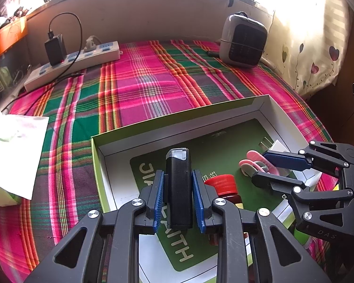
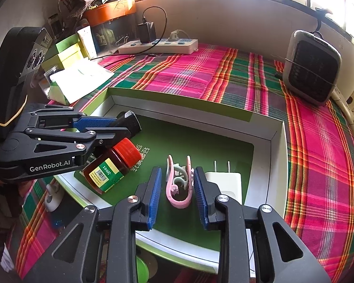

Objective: Organize rigid objects
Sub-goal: 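Lower both items into the green tray and open both tools, then move both tools back toward the remaining items beside the tray, then grasp the white panda-face holder with the left tool while the right tool grips the clear cap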

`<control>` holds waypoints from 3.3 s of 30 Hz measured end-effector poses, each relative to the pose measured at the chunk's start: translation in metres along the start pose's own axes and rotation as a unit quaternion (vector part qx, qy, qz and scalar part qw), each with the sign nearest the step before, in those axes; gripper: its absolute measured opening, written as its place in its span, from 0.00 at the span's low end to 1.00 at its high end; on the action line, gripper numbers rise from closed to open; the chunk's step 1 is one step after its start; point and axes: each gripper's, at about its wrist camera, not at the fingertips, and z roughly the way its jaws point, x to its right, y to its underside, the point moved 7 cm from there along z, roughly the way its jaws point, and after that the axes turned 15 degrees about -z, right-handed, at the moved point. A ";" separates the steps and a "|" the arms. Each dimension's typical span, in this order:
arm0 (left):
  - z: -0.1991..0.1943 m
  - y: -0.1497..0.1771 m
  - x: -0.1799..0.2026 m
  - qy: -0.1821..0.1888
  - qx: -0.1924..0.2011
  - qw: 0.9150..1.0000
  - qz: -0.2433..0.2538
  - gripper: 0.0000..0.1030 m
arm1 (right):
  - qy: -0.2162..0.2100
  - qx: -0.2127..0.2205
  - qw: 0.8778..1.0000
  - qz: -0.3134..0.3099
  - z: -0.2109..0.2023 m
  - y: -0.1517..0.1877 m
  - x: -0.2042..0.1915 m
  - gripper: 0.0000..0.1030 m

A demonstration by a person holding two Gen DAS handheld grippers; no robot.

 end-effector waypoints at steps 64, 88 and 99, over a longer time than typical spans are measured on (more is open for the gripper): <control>-0.102 0.113 -0.048 0.099 0.052 0.984 -0.140 0.36 | 0.015 0.017 0.999 0.030 -0.070 0.081 -0.050 0.47; -0.092 0.112 -0.040 0.118 0.039 0.982 -0.140 0.37 | 0.044 -0.011 0.999 0.008 -0.060 0.085 -0.054 0.28; -0.082 0.101 -0.037 0.095 0.037 0.984 -0.146 0.53 | 0.059 0.010 0.998 0.023 -0.081 0.093 -0.042 0.28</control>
